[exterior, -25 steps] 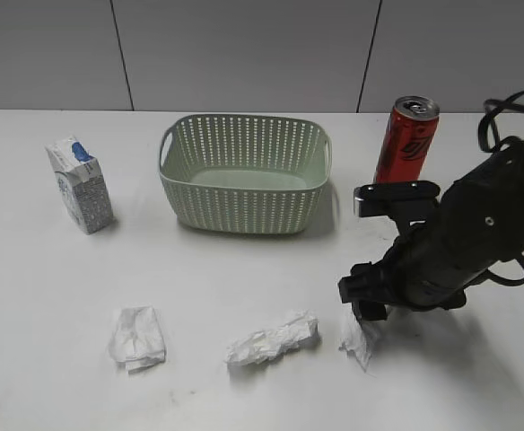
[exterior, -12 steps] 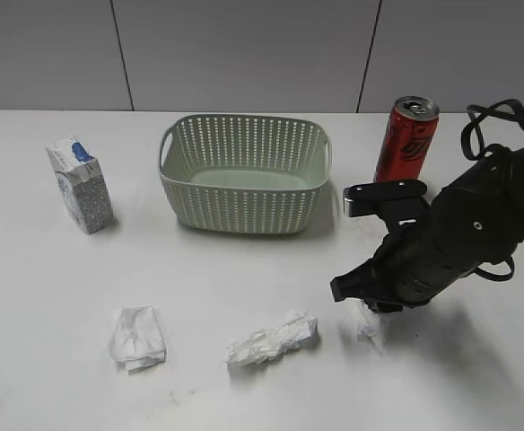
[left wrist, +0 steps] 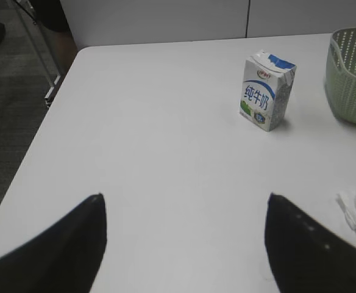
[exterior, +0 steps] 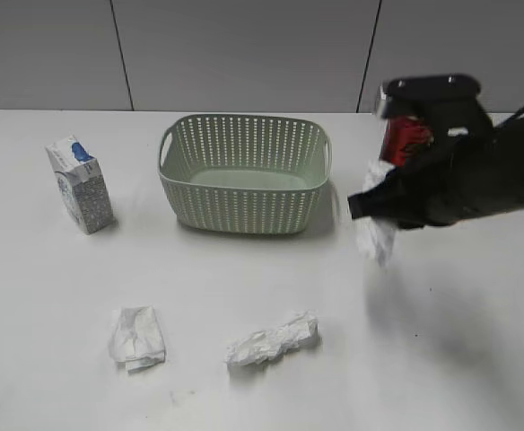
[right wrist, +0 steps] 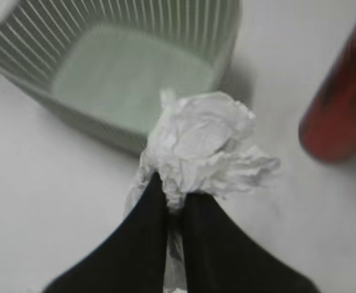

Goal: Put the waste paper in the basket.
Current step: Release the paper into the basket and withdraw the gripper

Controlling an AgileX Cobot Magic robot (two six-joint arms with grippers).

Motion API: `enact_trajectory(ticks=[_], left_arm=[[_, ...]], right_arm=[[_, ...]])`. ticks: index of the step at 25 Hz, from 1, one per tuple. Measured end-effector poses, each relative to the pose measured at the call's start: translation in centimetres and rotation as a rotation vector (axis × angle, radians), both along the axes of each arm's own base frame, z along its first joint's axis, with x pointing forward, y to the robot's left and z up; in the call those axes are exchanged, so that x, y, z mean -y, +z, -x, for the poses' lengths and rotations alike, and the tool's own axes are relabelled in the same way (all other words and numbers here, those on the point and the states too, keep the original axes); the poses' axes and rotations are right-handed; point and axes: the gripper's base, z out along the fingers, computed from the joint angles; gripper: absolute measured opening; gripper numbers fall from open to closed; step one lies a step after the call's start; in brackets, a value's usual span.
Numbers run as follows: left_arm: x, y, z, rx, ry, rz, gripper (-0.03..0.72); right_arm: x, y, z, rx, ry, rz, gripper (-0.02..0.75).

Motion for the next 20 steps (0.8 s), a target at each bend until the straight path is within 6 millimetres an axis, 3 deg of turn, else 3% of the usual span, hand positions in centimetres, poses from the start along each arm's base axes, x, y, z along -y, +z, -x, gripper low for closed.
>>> enact_trajectory(ticks=[3,6,9,15,17,20], left_arm=[[0.0,0.0,0.0,0.0,0.0,0.0,0.593],[0.0,0.0,0.0,0.0,0.0,-0.001,0.591],[0.0,0.0,0.0,0.0,0.0,0.0,0.59],[0.0,0.0,0.0,0.0,0.0,0.0,0.59],[0.0,0.0,0.0,0.0,0.0,0.0,0.59],[0.0,0.0,0.0,0.0,0.0,0.0,0.59]], right_arm=[[-1.0,2.6,-1.1,0.194,0.058,-0.083,0.024],[-2.2,3.6,-2.4,0.354,0.109,-0.159,0.024],[-3.8,2.5,-4.1,0.461,0.17,-0.197,0.024],[-6.6,-2.7,-8.0,0.433,0.207,-0.172,0.038],[-7.2,-3.7,-9.1,0.425,0.209,-0.164,0.096],[-7.9,-4.9,-10.2,0.402,0.209,-0.143,0.309]])
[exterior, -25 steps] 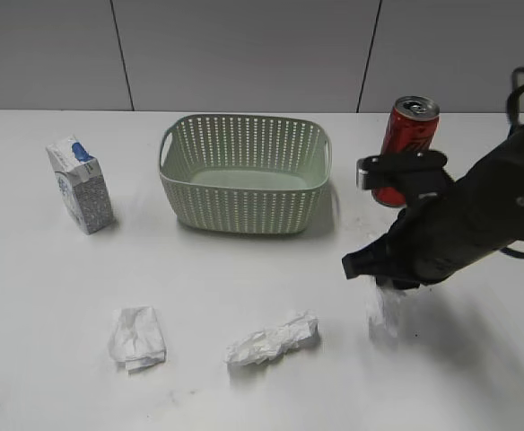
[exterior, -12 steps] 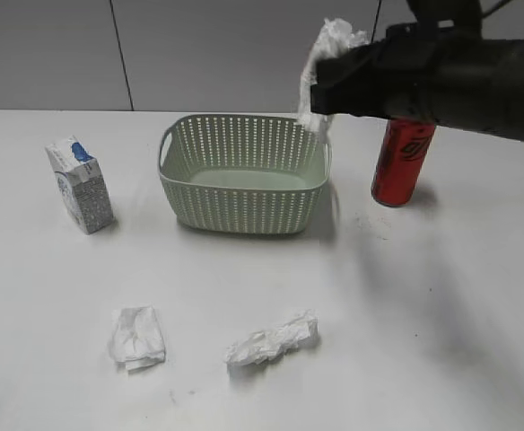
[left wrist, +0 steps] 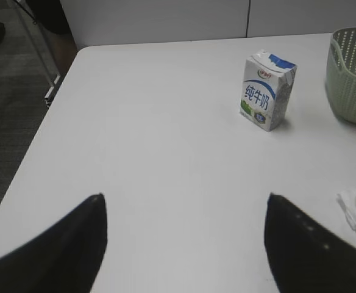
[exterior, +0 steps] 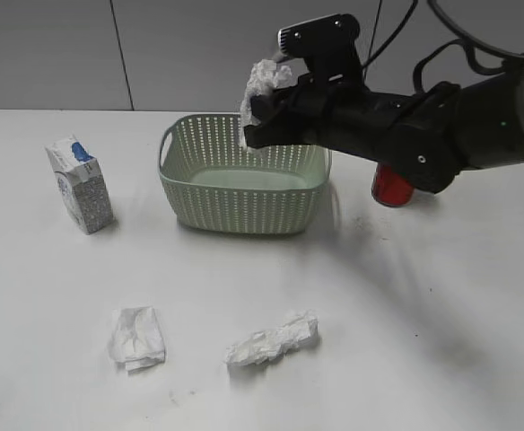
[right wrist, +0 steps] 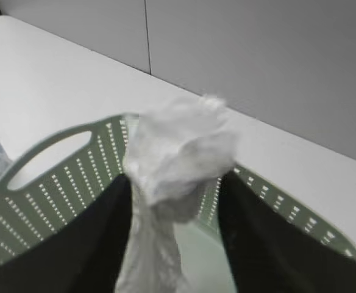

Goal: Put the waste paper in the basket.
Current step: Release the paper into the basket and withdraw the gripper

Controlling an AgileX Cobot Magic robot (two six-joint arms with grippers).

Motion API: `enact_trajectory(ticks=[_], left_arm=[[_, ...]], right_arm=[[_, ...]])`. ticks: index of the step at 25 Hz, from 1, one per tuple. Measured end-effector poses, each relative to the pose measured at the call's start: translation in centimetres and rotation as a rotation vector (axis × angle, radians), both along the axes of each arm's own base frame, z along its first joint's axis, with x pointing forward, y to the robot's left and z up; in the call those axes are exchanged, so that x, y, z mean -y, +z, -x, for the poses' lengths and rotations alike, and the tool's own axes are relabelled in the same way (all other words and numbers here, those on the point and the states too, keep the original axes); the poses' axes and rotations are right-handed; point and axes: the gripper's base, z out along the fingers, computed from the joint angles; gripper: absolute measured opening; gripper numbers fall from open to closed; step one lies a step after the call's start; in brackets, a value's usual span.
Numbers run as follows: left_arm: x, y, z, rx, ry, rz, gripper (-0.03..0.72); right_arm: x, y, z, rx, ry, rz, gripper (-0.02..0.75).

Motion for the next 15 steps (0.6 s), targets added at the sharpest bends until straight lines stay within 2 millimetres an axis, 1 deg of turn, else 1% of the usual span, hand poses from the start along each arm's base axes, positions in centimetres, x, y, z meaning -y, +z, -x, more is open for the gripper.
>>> enact_trajectory(ticks=[2,3,5,6,8,10,13,15], left_arm=[[0.0,0.0,0.0,0.0,0.0,0.0,0.59],[0.0,0.0,0.0,0.0,0.0,0.0,0.59],[0.0,0.0,0.0,0.0,0.0,0.0,0.59],[0.0,0.0,0.0,0.0,0.0,0.0,0.59],[0.0,0.0,0.0,0.0,0.0,0.0,0.59],[0.0,0.0,0.0,0.0,0.0,0.0,0.59],[0.0,0.0,0.0,0.0,0.0,0.0,0.59],[0.0,0.0,0.0,0.0,0.001,-0.001,0.59]], right_arm=[[-0.2,-0.6,-0.4,-0.025,-0.005,0.025,0.461],[-0.2,-0.6,-0.6,-0.03,-0.007,0.033,0.529],[-0.3,-0.6,-0.7,-0.042,-0.011,0.048,0.603],[-0.3,-0.5,-0.8,-0.045,-0.013,0.053,0.619],[-0.2,-0.1,-0.8,-0.062,-0.021,0.069,0.626],[0.0,1.0,-0.4,-0.089,-0.036,0.085,0.621],[0.3,3.6,1.0,-0.157,-0.058,0.146,0.592],[0.9,5.7,2.1,-0.218,-0.086,0.196,0.581]])
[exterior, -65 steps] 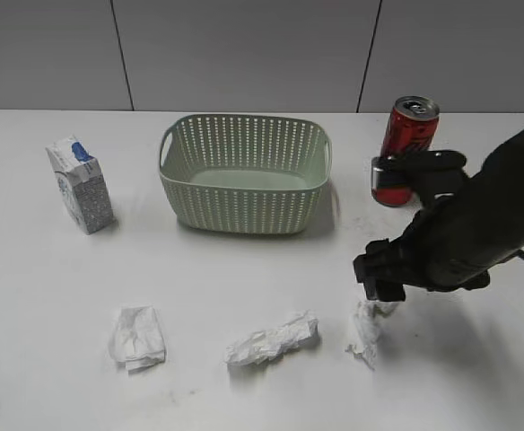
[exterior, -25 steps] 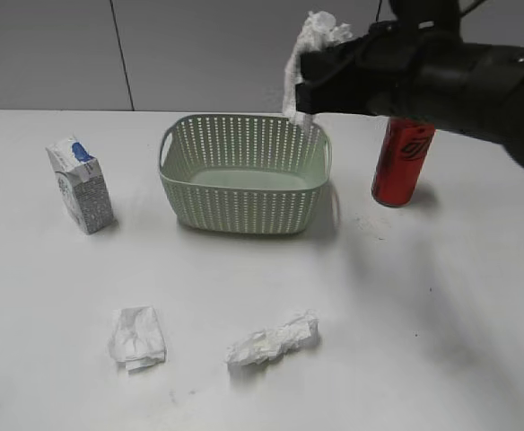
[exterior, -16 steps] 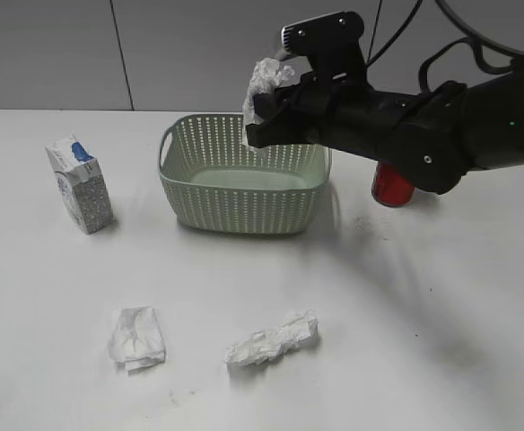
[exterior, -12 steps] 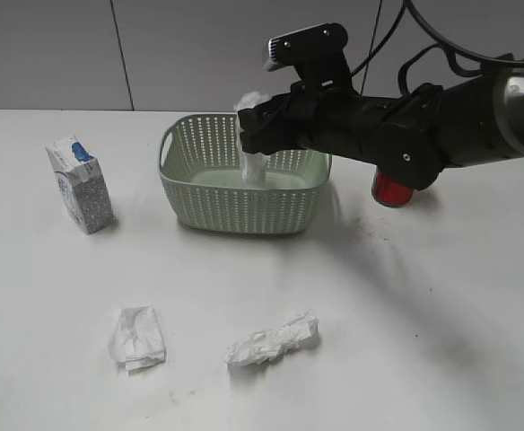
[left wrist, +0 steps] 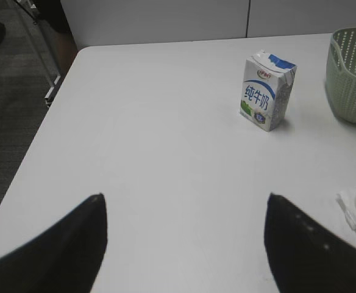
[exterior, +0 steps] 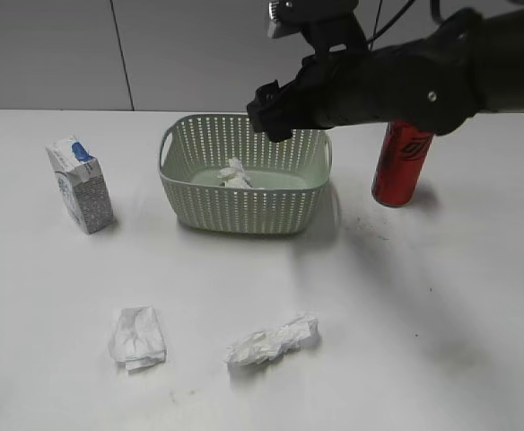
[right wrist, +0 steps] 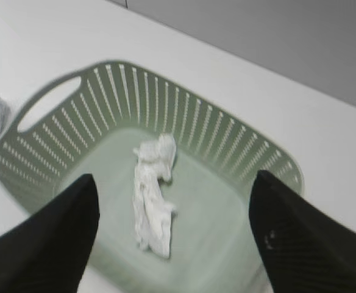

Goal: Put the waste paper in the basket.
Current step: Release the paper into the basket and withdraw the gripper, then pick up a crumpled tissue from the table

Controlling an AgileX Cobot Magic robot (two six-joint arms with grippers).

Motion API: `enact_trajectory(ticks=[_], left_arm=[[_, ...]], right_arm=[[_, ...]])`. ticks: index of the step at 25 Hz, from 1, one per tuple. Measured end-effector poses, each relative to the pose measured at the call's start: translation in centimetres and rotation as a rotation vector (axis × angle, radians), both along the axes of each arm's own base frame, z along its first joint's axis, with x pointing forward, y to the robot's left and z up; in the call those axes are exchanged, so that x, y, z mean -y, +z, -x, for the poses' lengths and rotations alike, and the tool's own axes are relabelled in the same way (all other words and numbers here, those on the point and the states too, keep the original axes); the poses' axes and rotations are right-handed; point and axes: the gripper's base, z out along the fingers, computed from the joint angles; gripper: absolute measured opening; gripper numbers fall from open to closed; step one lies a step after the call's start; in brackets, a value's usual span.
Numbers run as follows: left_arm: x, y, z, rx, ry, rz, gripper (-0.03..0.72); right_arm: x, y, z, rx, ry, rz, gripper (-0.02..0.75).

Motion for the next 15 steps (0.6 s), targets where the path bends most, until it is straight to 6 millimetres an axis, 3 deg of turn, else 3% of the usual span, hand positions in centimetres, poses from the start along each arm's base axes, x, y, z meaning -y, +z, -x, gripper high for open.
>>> enact_trajectory(ticks=[3,9,12,15], left_arm=[[0.0,0.0,0.0,0.0,0.0,0.0,0.59],[0.0,0.0,-0.5,-0.033,0.0,-0.001,0.59],[0.0,0.1,-1.6,-0.101,0.0,-0.002,0.59],[0.1,0.6,-3.1,-0.176,0.0,-0.004,0.59]], right_arm=[[1.3,1.6,1.5,-0.146,-0.018,0.14,0.576],[4.4,0.6,4.2,-0.592,0.046,0.361,0.573],[7.1,1.1,3.6,-0.647,-0.011,0.352,0.573],[11.0,2.3,2.5,-0.659,-0.124,0.308,0.573]])
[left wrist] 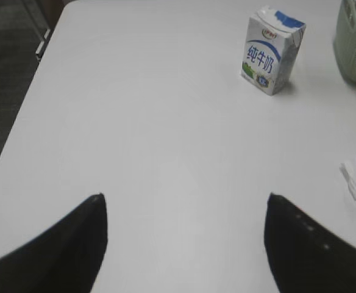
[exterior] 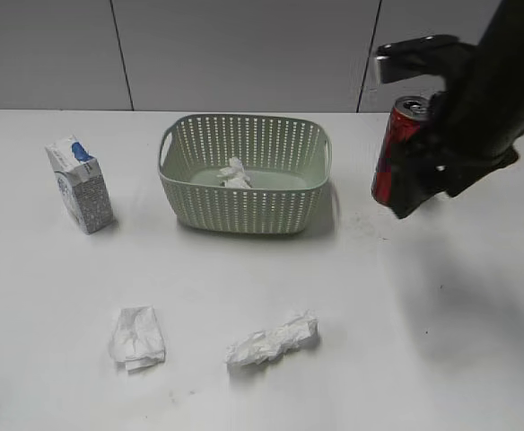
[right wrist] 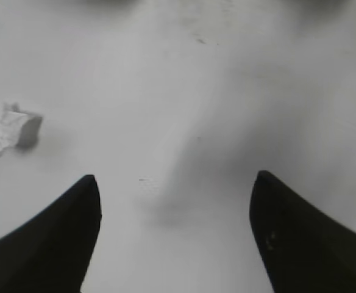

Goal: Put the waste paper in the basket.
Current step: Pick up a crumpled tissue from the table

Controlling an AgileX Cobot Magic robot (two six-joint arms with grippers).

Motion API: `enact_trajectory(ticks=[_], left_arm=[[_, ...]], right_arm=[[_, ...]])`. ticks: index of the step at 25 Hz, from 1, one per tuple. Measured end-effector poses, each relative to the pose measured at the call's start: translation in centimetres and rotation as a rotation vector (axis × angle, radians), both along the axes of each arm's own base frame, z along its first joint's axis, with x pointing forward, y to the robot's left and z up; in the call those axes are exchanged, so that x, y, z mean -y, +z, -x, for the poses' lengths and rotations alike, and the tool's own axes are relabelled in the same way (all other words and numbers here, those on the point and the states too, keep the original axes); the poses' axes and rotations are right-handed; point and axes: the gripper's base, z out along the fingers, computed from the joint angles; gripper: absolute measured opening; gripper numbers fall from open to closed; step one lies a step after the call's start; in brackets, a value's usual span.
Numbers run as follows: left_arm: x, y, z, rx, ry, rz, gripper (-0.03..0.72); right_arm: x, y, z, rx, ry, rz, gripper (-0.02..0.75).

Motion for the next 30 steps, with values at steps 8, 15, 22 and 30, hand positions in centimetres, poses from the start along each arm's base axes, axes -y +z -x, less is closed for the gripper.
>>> enact_trajectory(ticks=[8,15,22,30], left_arm=[[0.5,2.0,-6.1,-0.206,-0.035,0.009,0.59],[2.5,1.3,-12.1,-0.399,-0.144,0.005,0.59],[7.4,-0.9,-16.7,-0.567,-0.326,-0.056,0.59],[12.8,-6.6,-19.4,-0.732,-0.356,-0.077,0.575]], right_arm=[[8.1,3.2,0.8,0.035,-0.225,0.001,0.573],[9.2,3.4,7.3,0.091,-0.254,-0.022,0.571],[9.9,1.7,15.0,0.173,-0.257,-0.037,0.571],[10.6,0.3,22.9,0.388,-0.257,-0.084,0.571]])
